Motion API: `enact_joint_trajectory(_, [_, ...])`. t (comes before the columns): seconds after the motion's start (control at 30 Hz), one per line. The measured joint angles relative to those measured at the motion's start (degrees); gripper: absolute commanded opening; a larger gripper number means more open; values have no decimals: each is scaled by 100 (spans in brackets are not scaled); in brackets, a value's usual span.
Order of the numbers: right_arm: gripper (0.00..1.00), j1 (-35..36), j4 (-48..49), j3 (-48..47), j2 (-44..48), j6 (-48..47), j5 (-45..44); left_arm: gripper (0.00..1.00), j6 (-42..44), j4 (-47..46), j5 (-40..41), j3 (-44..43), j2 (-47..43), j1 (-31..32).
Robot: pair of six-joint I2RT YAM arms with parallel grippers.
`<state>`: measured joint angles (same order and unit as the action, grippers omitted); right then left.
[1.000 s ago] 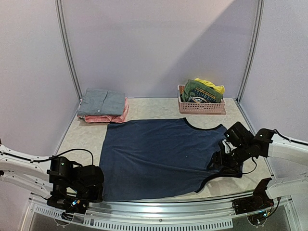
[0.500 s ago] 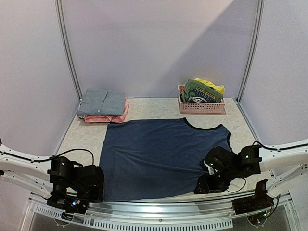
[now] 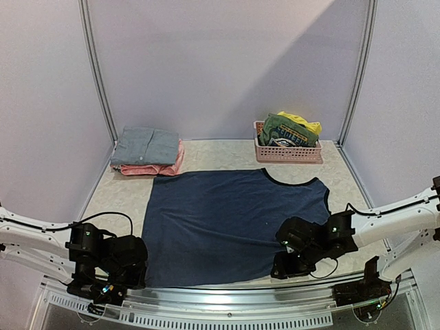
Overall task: Fold and stack the mixed laundry pile
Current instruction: Fold the flattened tank top at the center of the board.
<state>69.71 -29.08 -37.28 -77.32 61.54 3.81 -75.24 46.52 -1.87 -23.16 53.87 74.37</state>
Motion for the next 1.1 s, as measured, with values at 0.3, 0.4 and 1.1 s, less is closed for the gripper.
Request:
enact_joint_trajectory(0.3, [44,2,343,935,940,450,-573,0,-50,127,48,2,-284,4])
enact_joint_trajectory(0.4, [42,2,861,1215,1084,428,-608,0,-96,133,61,15,-358,4])
enact_joint_trajectory(1.1, [0,4,1355,1405,1394,258,-586,0,-140,546,83,-136,-511,4])
